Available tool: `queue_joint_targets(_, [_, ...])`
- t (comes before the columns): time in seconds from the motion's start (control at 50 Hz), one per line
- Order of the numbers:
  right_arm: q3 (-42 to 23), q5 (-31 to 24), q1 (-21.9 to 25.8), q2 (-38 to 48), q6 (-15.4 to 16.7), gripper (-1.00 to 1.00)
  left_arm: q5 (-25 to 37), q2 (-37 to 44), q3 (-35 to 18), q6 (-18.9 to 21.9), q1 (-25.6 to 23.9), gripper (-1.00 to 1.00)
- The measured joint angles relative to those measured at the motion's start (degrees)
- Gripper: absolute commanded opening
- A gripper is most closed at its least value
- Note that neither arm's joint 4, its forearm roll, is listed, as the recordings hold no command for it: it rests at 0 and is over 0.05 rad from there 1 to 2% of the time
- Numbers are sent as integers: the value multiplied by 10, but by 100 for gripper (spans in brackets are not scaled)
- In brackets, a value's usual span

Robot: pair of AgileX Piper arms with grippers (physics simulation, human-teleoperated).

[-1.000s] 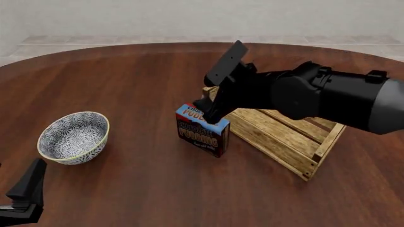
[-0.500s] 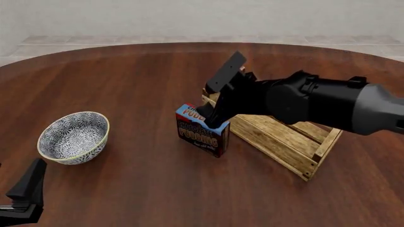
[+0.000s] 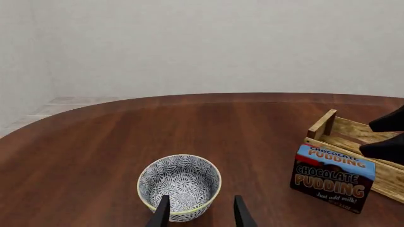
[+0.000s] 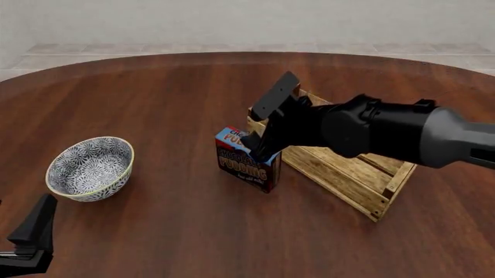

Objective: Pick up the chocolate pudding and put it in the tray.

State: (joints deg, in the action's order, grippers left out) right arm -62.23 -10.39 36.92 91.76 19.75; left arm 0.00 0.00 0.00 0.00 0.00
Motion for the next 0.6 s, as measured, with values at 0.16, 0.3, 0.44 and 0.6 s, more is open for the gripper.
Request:
queue_joint_targets(0.16, [3,5,0,4,-3,100,0,0,0,0,0,100])
queue_joint_targets(0.3, [6,11,0,10,-6,100,0,0,0,0,0,100])
queue_joint_targets(0.44, [8,17,-2,16,-9,100,0,0,0,0,0,100])
queue_joint_targets(0.6, [11,24,-4,21,-12,100,0,0,0,0,0,100])
